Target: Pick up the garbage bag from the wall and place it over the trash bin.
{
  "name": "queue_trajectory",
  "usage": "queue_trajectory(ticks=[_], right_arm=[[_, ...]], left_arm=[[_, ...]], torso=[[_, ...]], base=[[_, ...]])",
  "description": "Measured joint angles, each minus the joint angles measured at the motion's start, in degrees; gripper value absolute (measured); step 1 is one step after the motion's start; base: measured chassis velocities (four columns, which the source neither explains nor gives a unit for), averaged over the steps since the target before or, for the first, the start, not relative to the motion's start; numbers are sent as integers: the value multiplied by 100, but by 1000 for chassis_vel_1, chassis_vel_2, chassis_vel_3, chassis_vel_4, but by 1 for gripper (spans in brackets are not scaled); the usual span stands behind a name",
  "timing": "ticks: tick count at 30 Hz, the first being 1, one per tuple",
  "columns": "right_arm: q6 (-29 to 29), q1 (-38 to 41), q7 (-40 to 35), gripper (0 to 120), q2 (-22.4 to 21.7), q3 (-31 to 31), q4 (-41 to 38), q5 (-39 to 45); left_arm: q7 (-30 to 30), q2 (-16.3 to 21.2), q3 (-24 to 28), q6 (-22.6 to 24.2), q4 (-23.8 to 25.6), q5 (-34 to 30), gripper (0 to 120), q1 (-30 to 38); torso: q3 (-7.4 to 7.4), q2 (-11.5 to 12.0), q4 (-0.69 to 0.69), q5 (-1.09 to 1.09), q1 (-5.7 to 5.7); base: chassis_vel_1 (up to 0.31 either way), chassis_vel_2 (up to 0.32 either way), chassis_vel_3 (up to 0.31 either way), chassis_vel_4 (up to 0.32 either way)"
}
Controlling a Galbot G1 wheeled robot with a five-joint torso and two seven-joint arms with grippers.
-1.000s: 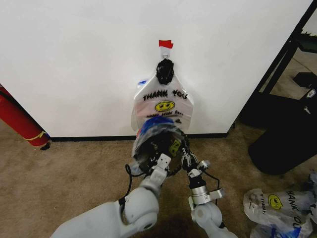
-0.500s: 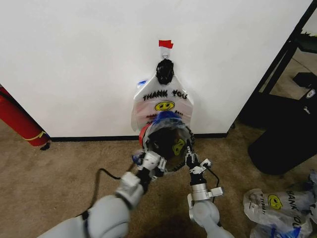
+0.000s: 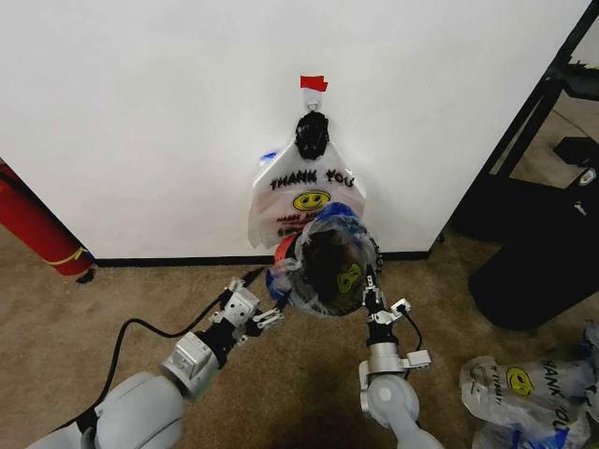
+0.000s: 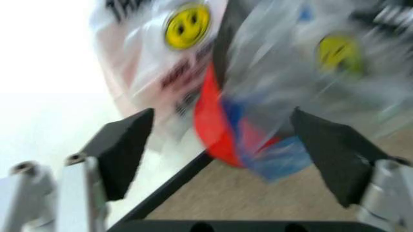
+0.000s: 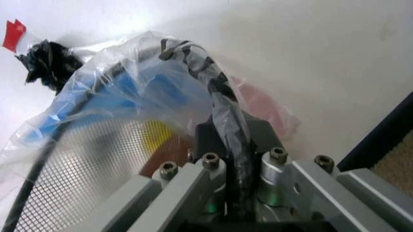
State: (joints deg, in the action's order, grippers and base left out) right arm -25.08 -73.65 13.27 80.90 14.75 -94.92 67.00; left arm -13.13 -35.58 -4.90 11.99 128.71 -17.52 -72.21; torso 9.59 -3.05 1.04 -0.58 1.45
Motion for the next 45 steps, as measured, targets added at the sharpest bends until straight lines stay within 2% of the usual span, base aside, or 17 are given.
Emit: queue_trajectory(ticks=[3, 9, 11, 14, 15, 19, 20, 21, 22, 25, 27, 31, 32, 35, 45], right_arm=[[1, -48, 28, 1, -22, 7, -27, 6], [1, -144, 108, 1, -51, -3, -94, -6], [1, -158, 125, 1, -50, -15, -118, -27], [8, -170, 145, 1, -40, -35, -147, -88], [8, -170, 145, 1, -40, -35, -147, -88], [25, -174, 181, 1, -30, -53, -176, -115], [29, -174, 192, 1, -27, -60, -182, -127], [32, -174, 200, 1, -26, -62, -182, -132], [35, -174, 203, 1, -24, -63, -182, -136], [38, -172, 203, 1, -20, -63, -182, -137], [41, -170, 203, 1, -15, -66, -175, -137], [48, -170, 197, 1, -9, -77, -171, -128], [53, -171, 188, 1, -4, -81, -173, -119], [79, -186, 154, 1, 5, -98, -208, -68], [171, -328, 71, 1, 32, -169, -396, 74]], left_arm=[[-23, -70, 48, 9, -85, -136, 95, 73], [-143, -357, 228, 37, -222, -450, 94, 374], [-155, -438, 289, 21, -270, -543, 88, 493], [-143, -529, 392, 7, -386, -646, 73, 641], [-143, -529, 392, 7, -386, -646, 73, 641], [-32, -587, 467, -45, -538, -656, 60, 754], [153, -601, 468, -142, -628, -656, 52, 800], [310, -601, 455, -213, -684, -654, 50, 820], [466, -601, 430, -283, -741, -652, 43, 841], [669, -596, 388, -422, -836, -639, 37, 878], [813, -598, 369, -585, -975, -596, 27, 948], [828, -629, 383, -678, -1114, -538, 18, 1009], [822, -646, 392, -701, -1172, -498, 11, 1021], [704, -683, 414, -662, -1328, -356, 0, 1026], [621, -676, 462, -471, -1635, 37, 0, 854]], torso=[[0, 0, -1, 0, 0], [0, 0, 0, 0, 0], [0, 0, 0, 1, 0], [0, 0, 0, 1, 0], [0, 0, 0, 1, 0], [0, 0, -1, 0, 0], [0, 0, 0, 1, 0], [0, 0, 0, 1, 0], [0, 0, -1, 0, 0], [0, 0, -1, 1, 0], [0, 0, -1, 0, 0], [0, 0, 0, 1, 0], [0, 0, -1, 1, 0], [0, 0, -1, 0, 0], [0, 0, -1, 0, 0]], base=[[0, 0, 0, 0], [0, 0, 0, 0], [0, 0, 0, 0], [0, 0, 0, 0], [0, 0, 0, 0], [0, 0, 0, 0], [0, 0, 0, 0], [0, 0, 0, 0], [0, 0, 0, 0], [0, 0, 0, 0], [0, 0, 0, 0], [0, 0, 0, 0], [0, 0, 0, 0], [0, 0, 0, 0], [0, 0, 0, 0]])
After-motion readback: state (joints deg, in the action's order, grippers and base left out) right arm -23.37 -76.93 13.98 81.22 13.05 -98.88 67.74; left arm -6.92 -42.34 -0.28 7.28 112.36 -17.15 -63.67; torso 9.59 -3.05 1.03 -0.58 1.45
